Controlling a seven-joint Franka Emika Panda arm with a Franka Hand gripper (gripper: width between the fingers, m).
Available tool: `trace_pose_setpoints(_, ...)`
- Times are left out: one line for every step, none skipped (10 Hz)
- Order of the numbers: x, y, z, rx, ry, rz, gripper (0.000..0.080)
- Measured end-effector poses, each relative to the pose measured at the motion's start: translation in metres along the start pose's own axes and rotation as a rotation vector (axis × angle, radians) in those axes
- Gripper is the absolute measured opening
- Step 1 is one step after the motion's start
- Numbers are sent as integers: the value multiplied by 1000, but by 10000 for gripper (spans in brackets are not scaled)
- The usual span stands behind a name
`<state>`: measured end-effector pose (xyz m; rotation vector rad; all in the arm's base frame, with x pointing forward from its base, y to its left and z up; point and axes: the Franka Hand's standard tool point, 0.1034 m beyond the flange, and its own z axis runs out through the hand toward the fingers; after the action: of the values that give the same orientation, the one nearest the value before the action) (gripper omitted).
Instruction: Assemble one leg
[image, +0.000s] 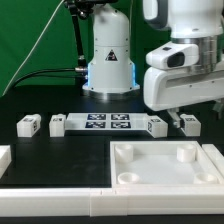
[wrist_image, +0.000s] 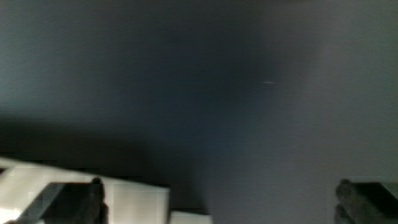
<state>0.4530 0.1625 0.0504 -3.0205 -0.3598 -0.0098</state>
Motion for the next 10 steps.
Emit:
trace_pose_setpoints(-1,-10,1,1,-2,-21,649)
trace_pose_setpoints(-2,-19,2,2,-4,-22,649)
trace_pose_setpoints(-3,-18,2,1,-12,-31,649)
trace_pose_setpoints(-4,-17,2,-1,-38,-30,649)
trace_pose_setpoints(-4,-18,2,-1,-35,-31,649)
trace_pose_setpoints(-13,-16,2,-11,-134,-18,649)
trace_pose_setpoints(-18,-15,-3,-24,-254,8,649)
trace_pose_setpoints(-27,-19,-1,-36,-361,35,649)
trace_pose_setpoints(-37,-22,6,-38,-455,30,649)
trace_pose_setpoints(-43,-25,12,-38,-508,25,649)
